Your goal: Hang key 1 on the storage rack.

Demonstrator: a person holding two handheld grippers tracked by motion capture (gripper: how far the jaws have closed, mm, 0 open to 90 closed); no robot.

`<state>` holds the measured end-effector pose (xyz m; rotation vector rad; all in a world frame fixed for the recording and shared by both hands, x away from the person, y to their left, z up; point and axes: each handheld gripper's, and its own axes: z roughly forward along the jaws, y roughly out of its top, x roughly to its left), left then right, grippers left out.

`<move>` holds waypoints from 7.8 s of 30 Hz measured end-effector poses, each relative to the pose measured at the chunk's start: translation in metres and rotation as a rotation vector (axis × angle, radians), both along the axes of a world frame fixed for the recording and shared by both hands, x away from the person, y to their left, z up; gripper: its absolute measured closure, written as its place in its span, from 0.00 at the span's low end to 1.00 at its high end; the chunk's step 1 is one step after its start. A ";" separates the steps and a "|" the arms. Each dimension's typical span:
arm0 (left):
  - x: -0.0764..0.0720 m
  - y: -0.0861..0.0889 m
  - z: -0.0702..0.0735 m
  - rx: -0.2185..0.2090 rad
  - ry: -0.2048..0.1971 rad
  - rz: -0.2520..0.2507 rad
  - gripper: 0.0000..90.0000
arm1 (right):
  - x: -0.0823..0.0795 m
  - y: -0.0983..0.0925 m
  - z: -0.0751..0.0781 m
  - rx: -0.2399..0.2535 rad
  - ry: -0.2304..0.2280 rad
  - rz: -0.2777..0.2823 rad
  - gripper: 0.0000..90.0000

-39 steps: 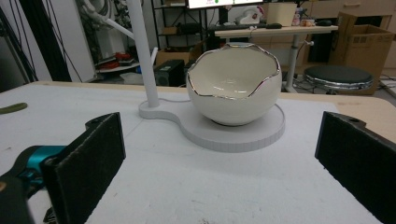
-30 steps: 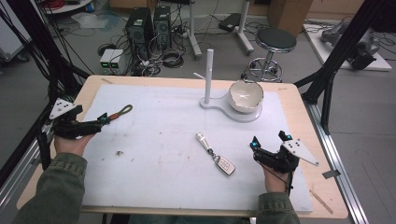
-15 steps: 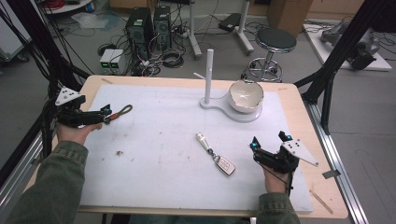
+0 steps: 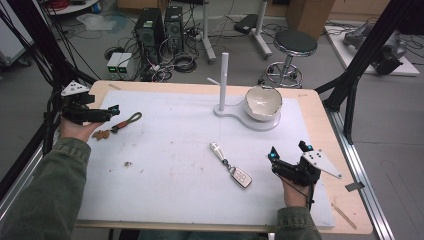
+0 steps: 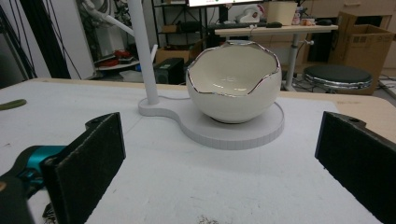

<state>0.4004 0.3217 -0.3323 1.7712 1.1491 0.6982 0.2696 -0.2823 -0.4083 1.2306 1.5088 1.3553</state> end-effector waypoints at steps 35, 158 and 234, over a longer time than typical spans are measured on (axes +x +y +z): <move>0.063 -0.010 -0.062 0.129 0.296 -0.092 0.02 | -0.001 0.000 0.000 -0.016 -0.009 0.013 0.01; 0.050 -0.089 0.074 0.018 0.260 -0.383 0.81 | -0.001 -0.006 0.001 0.025 -0.011 0.046 0.01; 0.121 -0.210 0.036 0.028 0.326 -0.460 0.81 | 0.000 -0.007 0.000 0.043 -0.001 0.052 0.01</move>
